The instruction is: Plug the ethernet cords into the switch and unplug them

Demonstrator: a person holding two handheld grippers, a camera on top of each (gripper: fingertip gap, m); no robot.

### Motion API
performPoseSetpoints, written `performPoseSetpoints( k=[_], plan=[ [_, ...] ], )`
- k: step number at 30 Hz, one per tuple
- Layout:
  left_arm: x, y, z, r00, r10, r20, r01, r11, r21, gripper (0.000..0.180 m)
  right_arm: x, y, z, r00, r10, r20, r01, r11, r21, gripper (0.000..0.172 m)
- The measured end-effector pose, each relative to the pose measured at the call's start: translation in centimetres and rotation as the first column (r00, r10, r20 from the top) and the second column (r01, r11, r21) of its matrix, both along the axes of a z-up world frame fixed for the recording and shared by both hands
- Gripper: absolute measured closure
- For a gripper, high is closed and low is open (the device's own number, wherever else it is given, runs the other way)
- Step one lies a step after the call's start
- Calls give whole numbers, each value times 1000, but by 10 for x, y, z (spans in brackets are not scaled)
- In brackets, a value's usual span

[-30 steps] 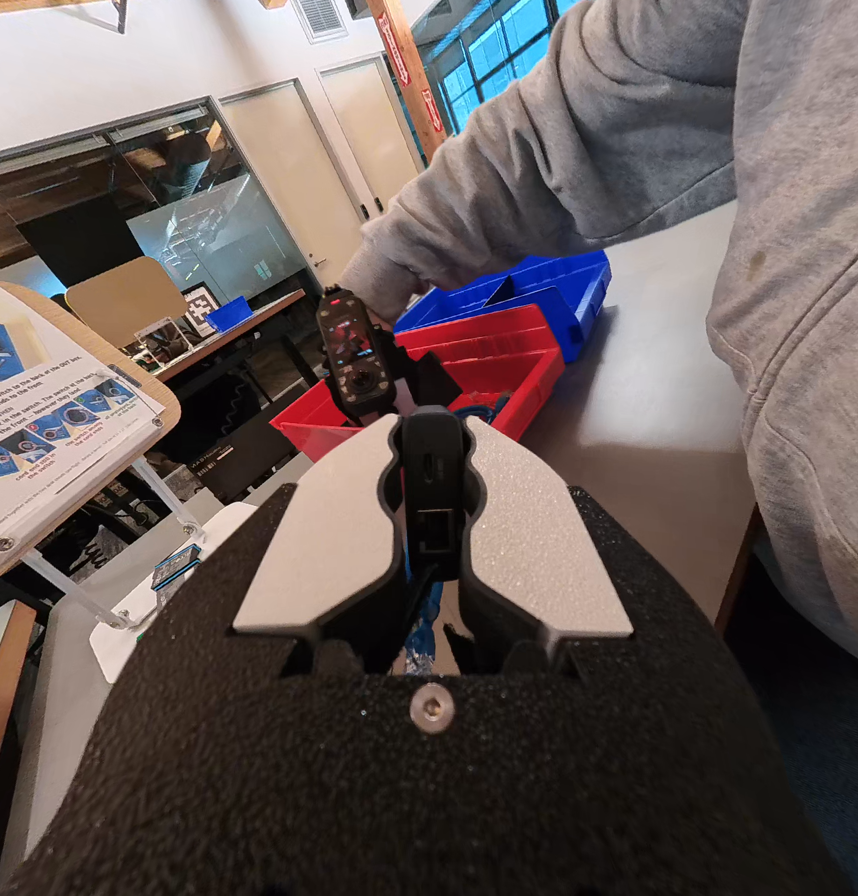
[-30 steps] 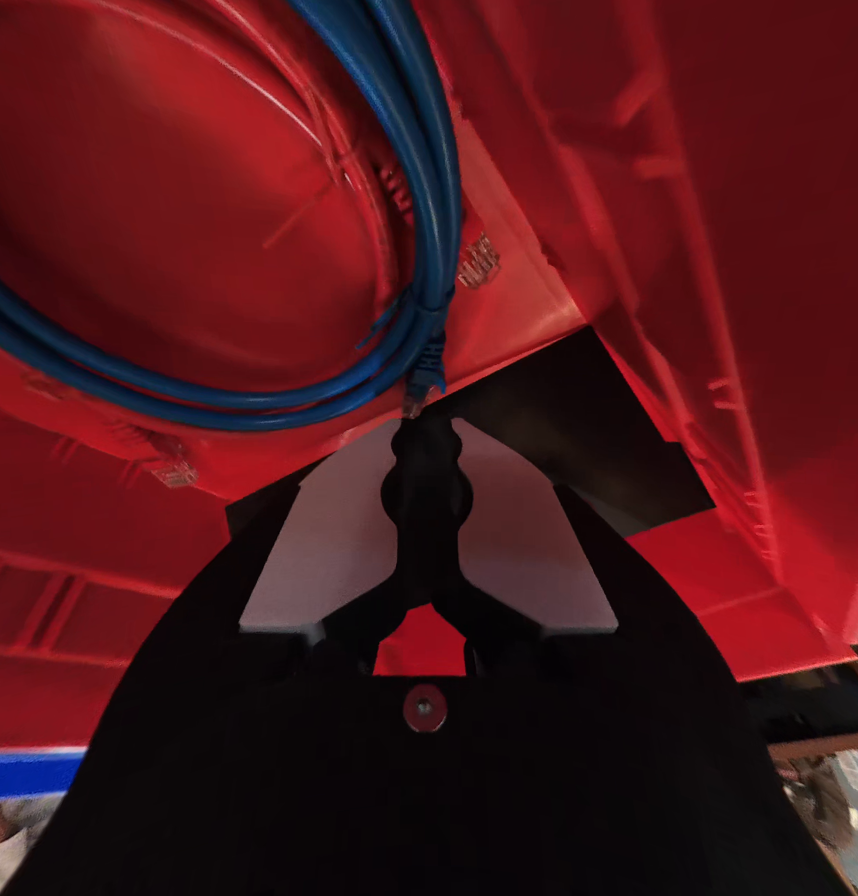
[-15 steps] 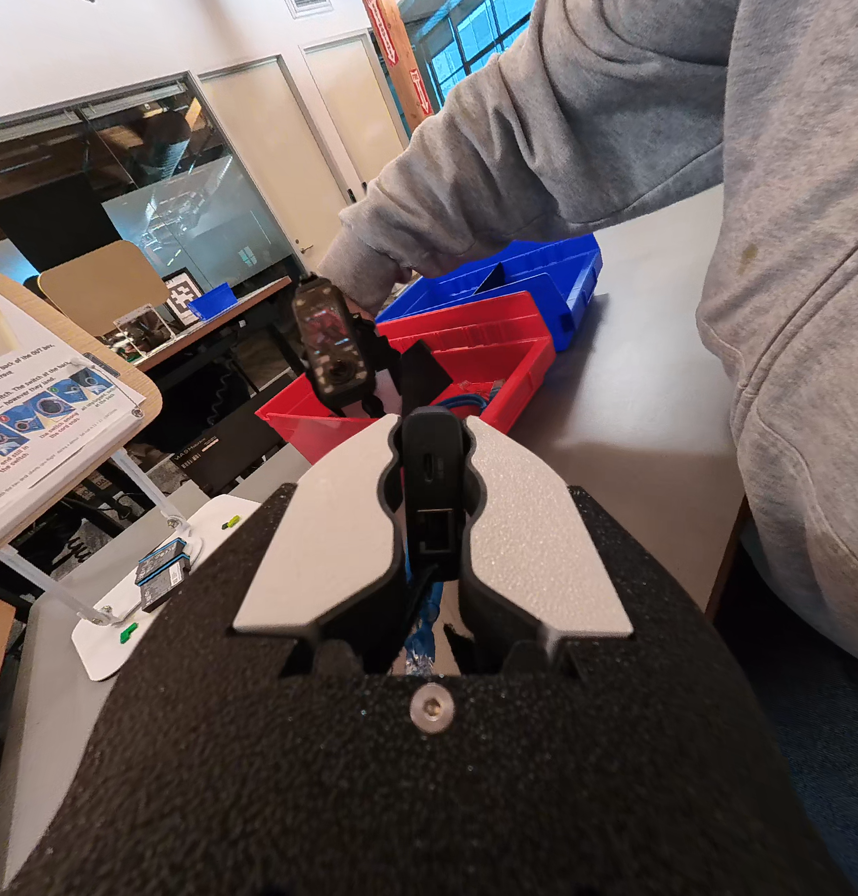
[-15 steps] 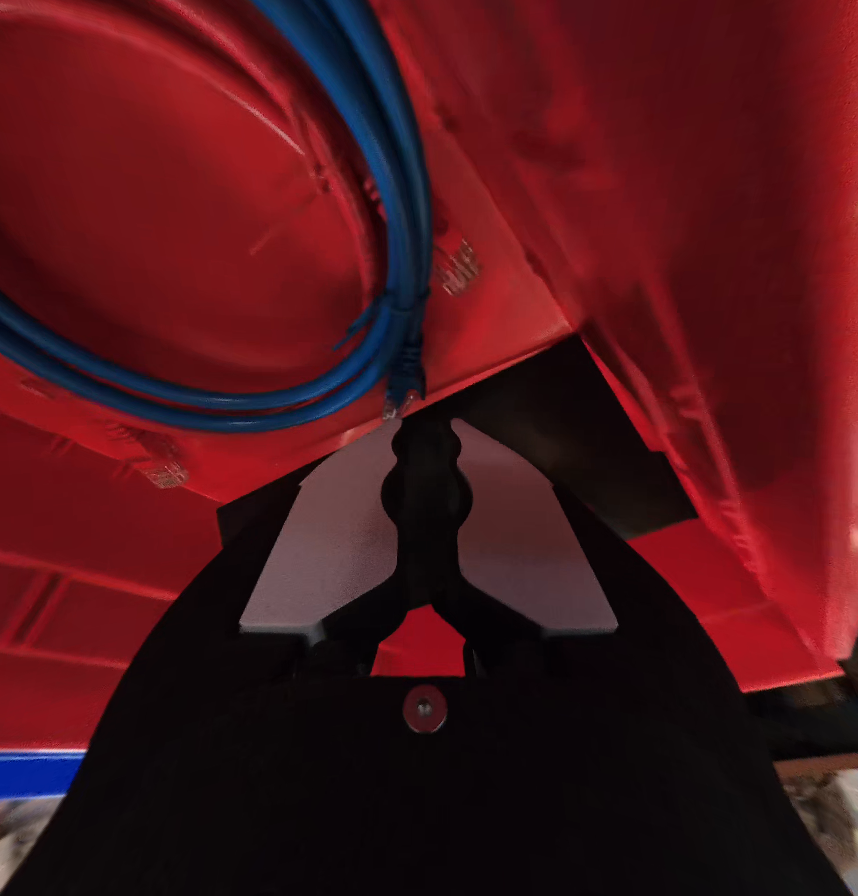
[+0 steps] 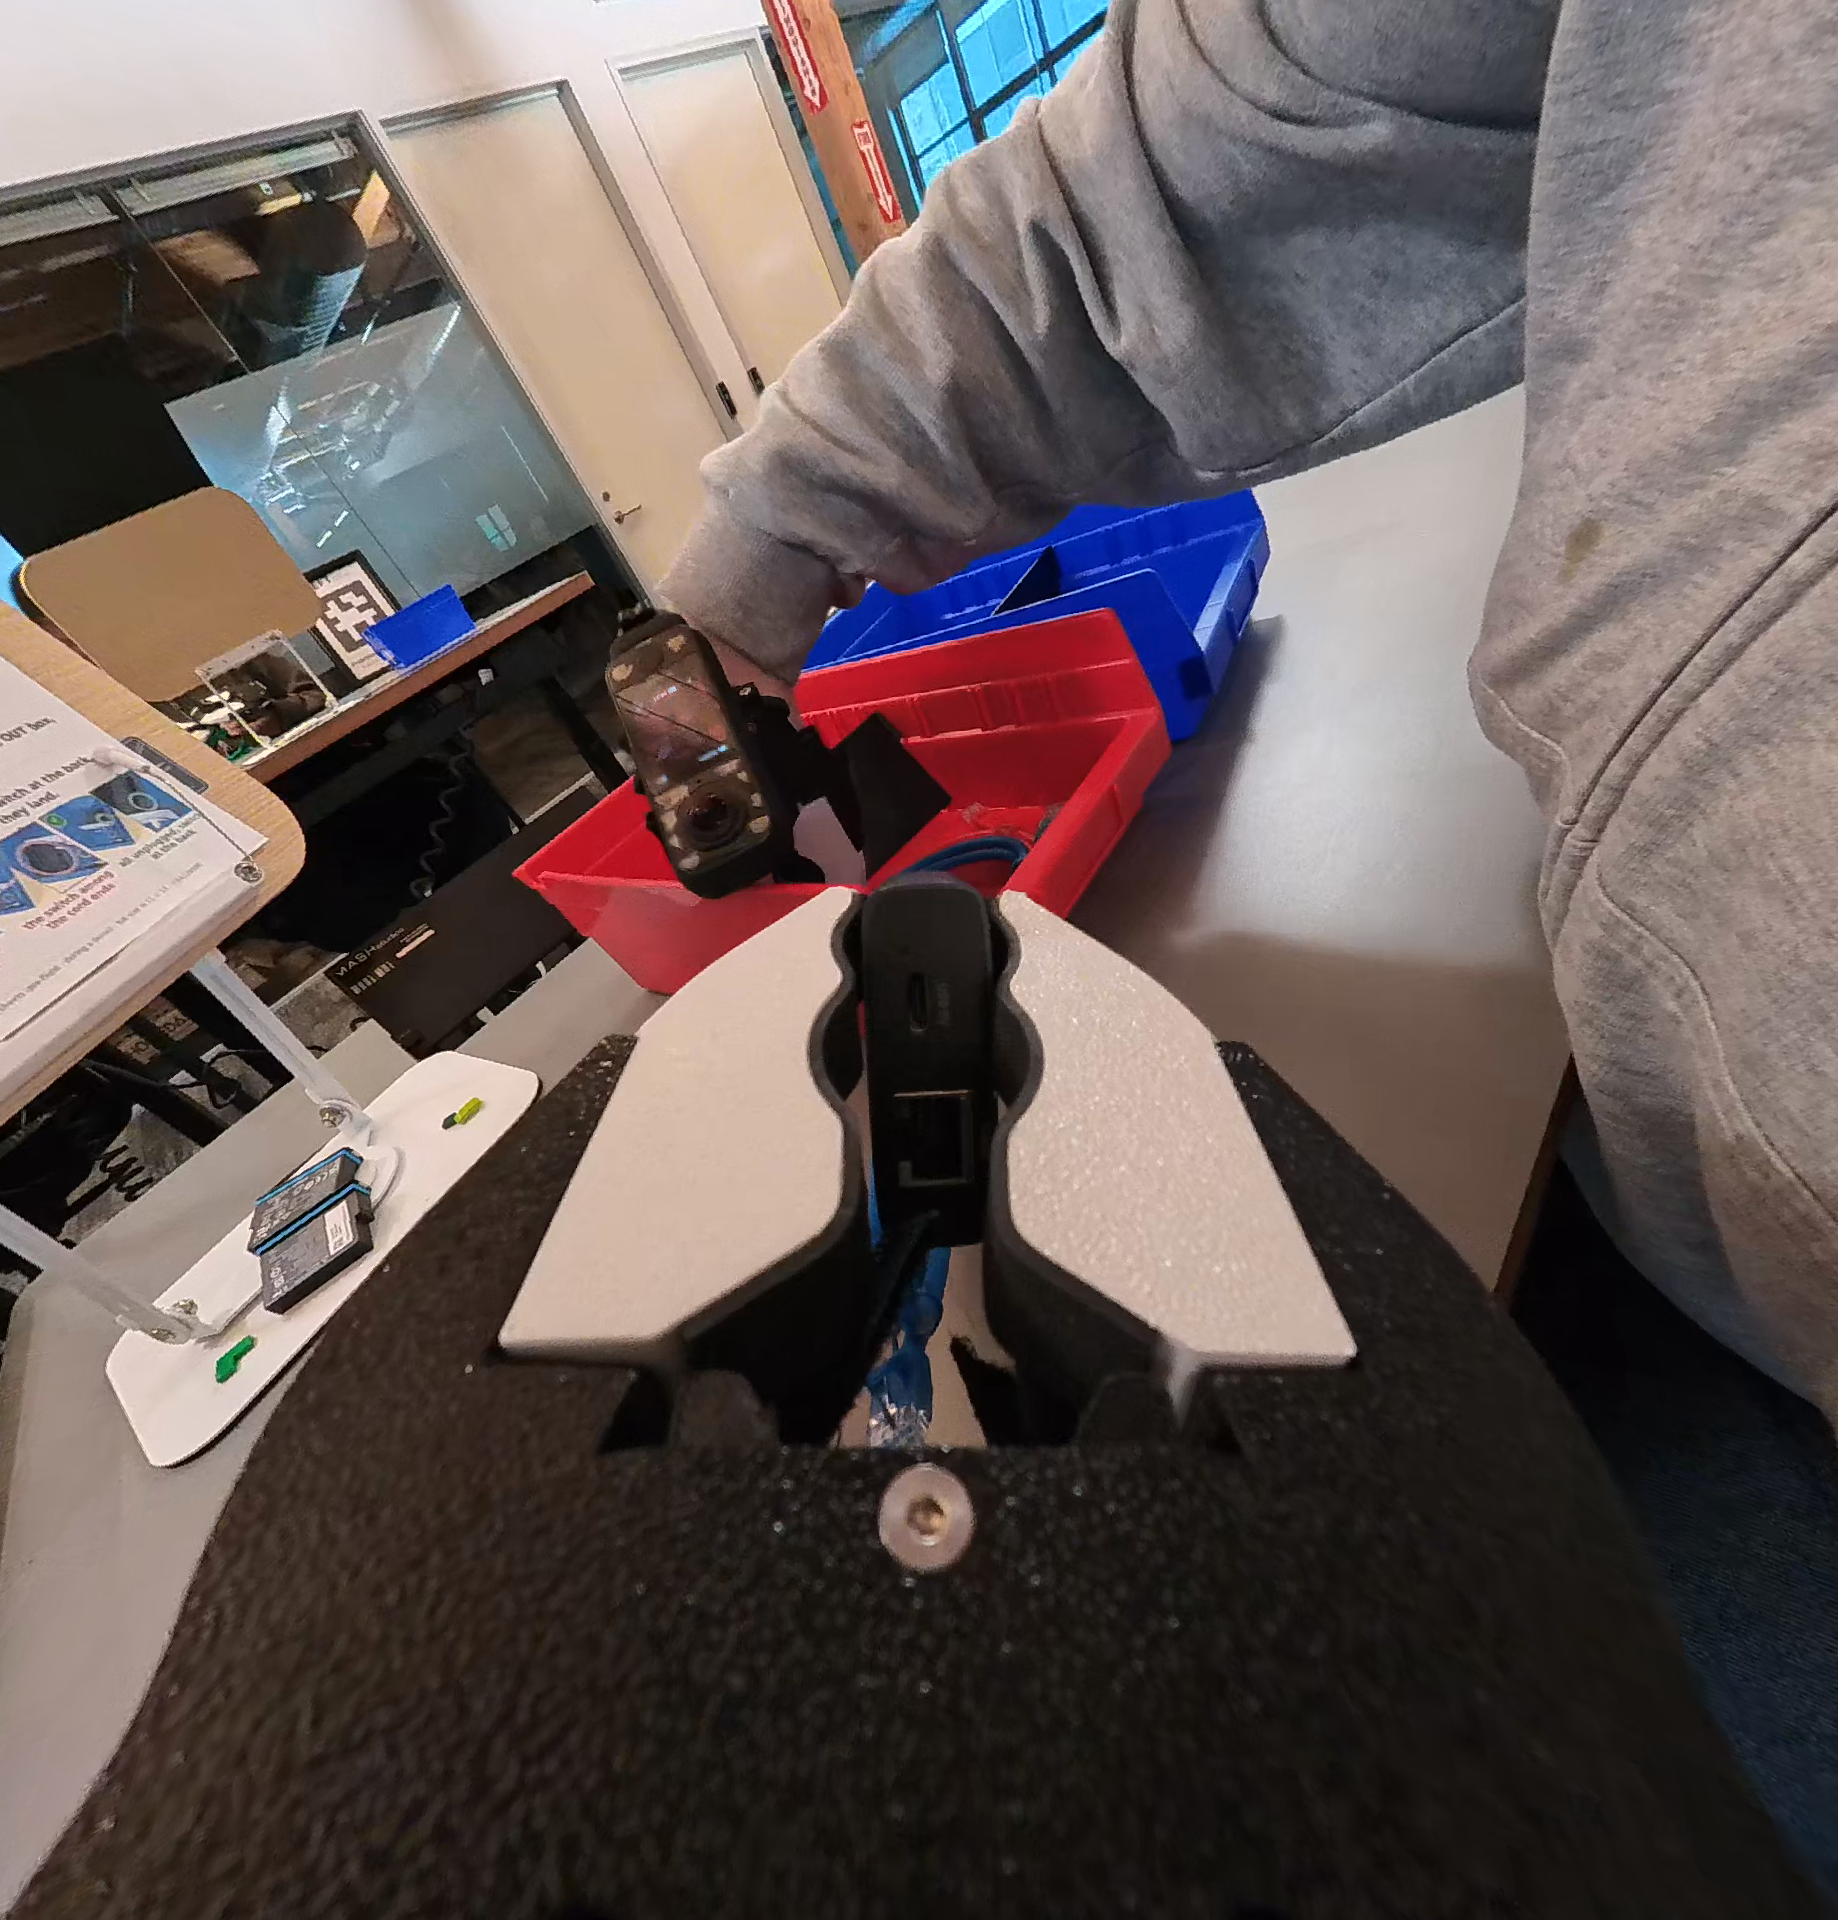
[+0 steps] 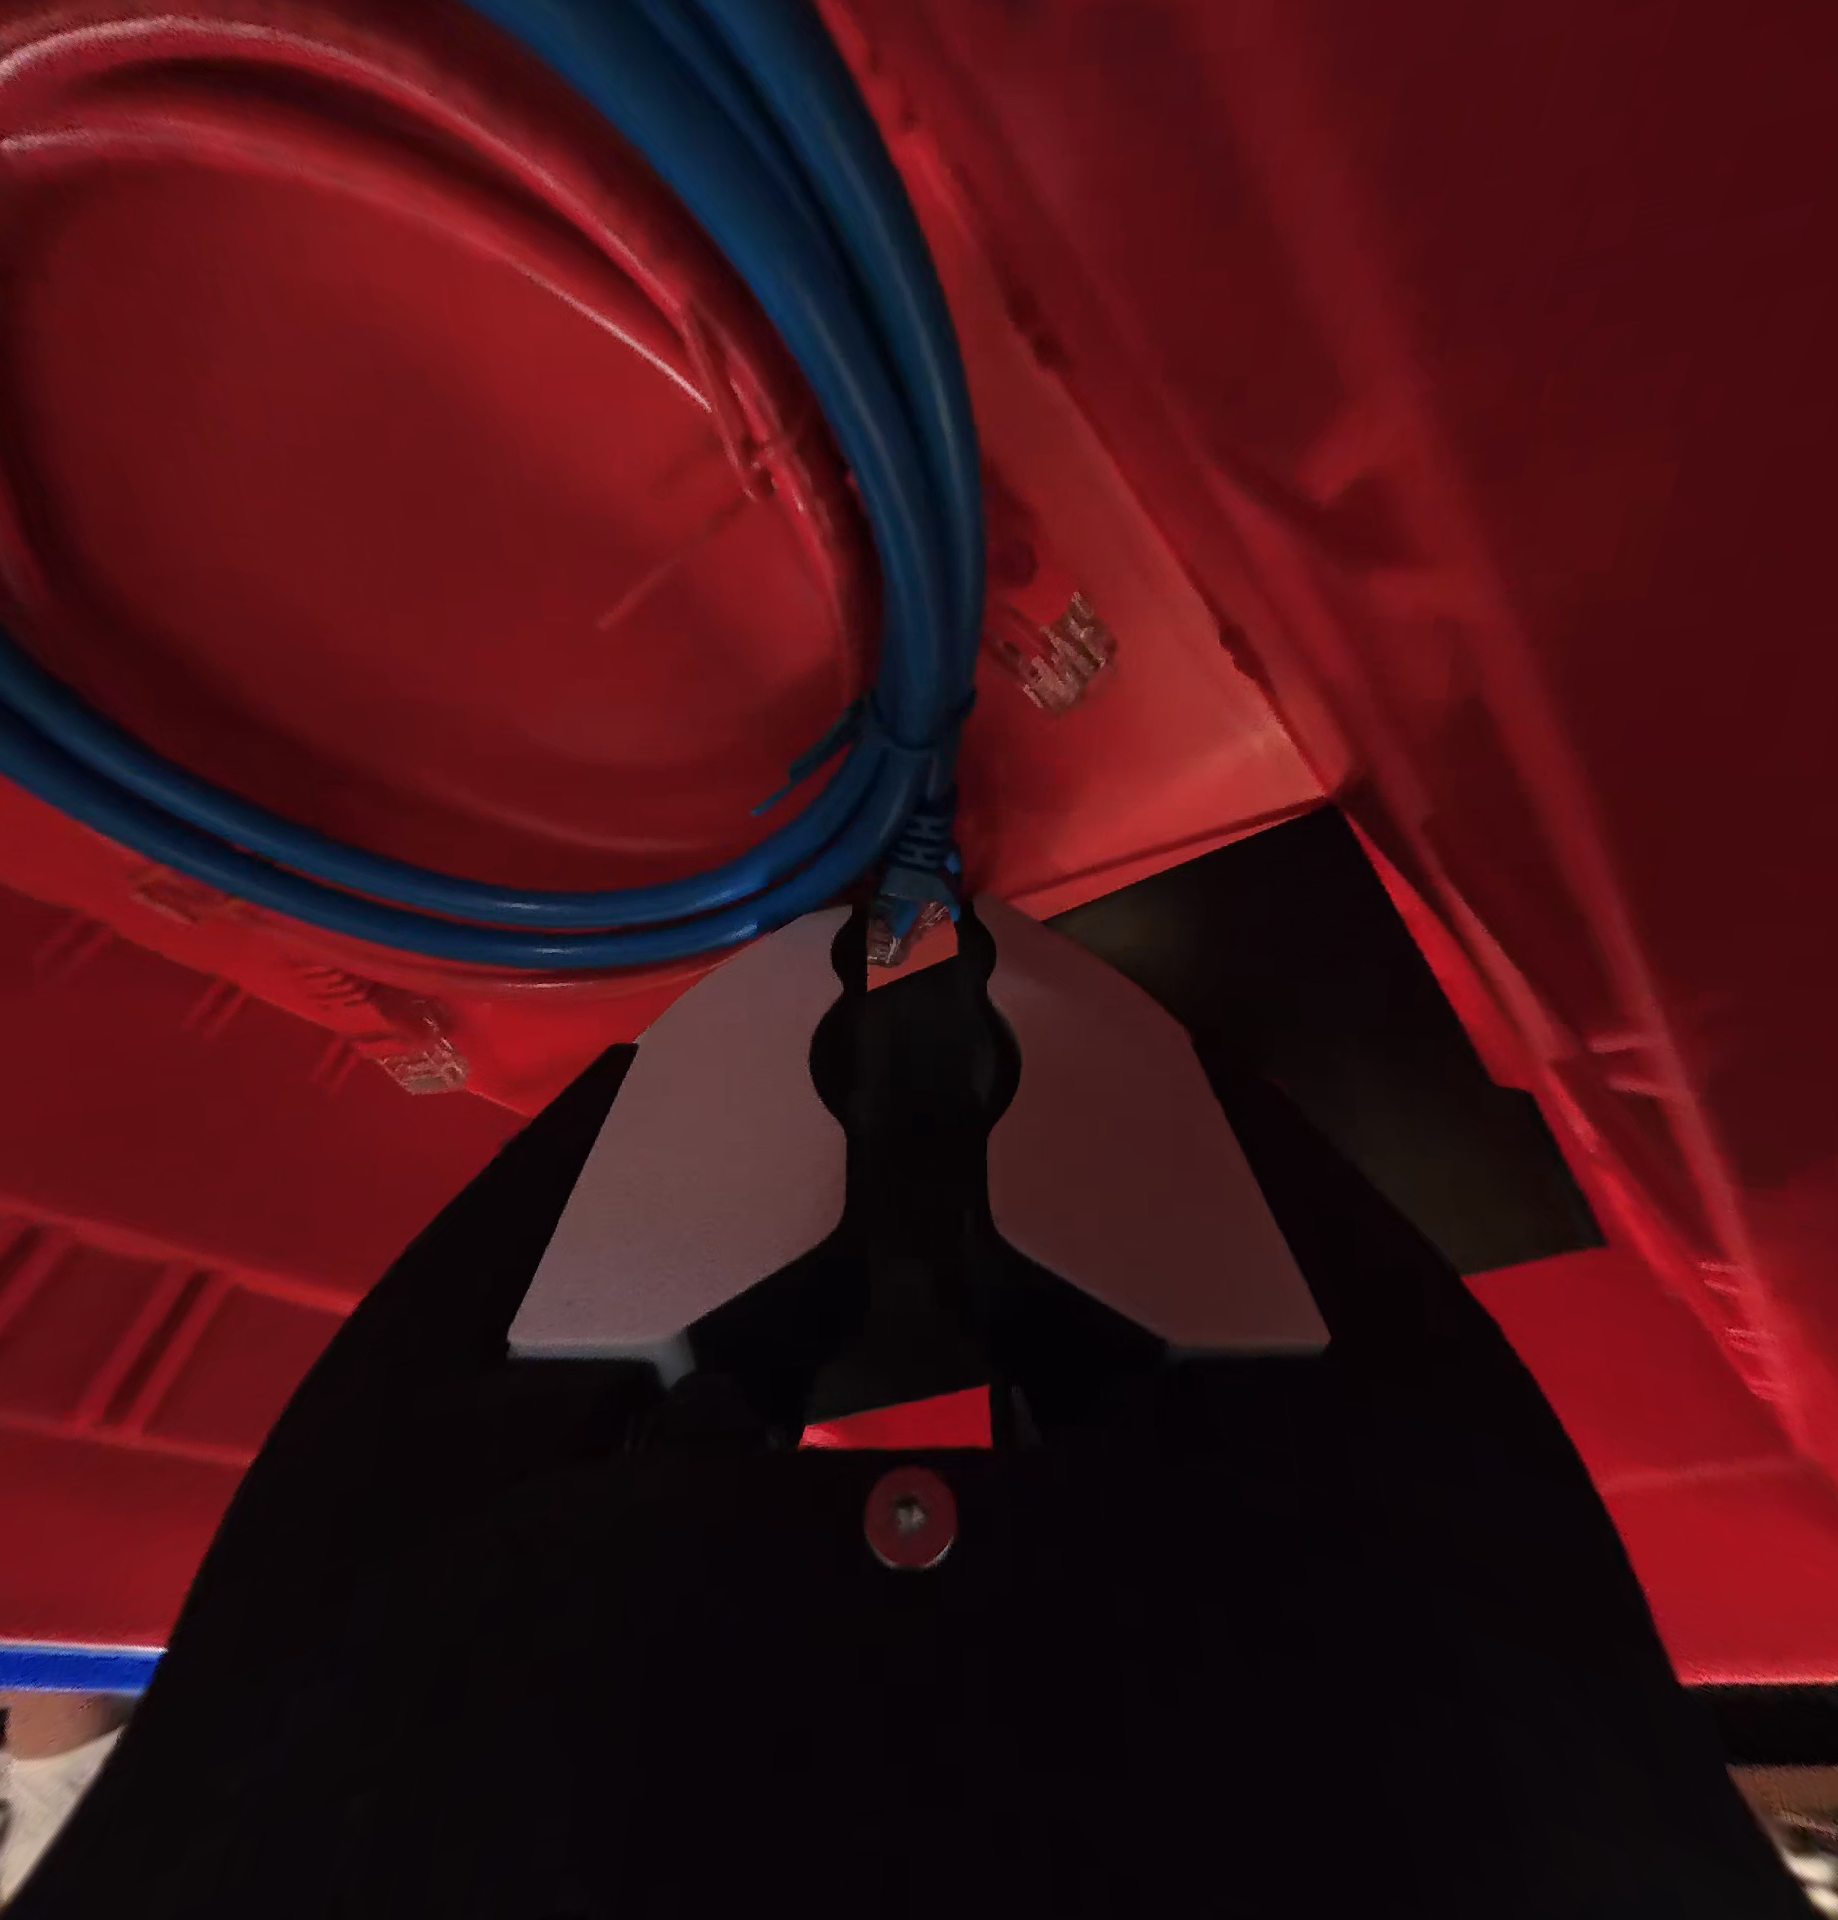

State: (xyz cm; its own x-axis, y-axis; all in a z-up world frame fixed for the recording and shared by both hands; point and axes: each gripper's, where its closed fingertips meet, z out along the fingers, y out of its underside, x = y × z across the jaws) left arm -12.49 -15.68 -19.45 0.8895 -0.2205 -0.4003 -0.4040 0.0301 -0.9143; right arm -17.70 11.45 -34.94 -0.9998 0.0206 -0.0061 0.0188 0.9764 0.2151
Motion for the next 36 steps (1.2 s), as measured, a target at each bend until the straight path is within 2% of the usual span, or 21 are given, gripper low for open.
performPoseSetpoints(
  k=[6,12,20,22,24,27,29,31,34,36],
  plan=[
    [1,0,2,1000,-5,1,5,1000,5,160,10,6,31,989,-90,-114,88,996,-26,158],
    [4,1,6,1000,-12,-3,12,1000,22,160,28,-7,100,923,-158,-351,99,978,-181,162],
    [21,7,26,999,-39,13,37,995,96,160,85,-19,201,692,-234,-683,7,948,-318,163],
    [28,10,32,998,-48,26,45,991,122,160,110,-21,222,634,-263,-727,2,941,-339,163],
    [37,12,36,997,-59,50,51,988,148,160,142,-22,232,609,-304,-733,34,933,-359,163],
    [52,15,34,992,-95,88,80,983,165,160,195,-28,217,625,-405,-667,136,898,-417,163],
    [62,20,29,988,-120,98,104,983,154,160,229,-32,193,631,-493,-599,227,855,-466,163],
    [71,26,22,983,-146,107,131,982,136,160,260,-31,160,605,-592,-533,338,797,-500,163],
    [87,38,14,972,-194,129,179,977,120,160,300,-21,107,499,-753,-429,506,655,-560,163],
    [95,49,9,964,-205,171,189,976,104,160,320,-12,76,383,-850,-361,600,526,-603,163]
  ],
)
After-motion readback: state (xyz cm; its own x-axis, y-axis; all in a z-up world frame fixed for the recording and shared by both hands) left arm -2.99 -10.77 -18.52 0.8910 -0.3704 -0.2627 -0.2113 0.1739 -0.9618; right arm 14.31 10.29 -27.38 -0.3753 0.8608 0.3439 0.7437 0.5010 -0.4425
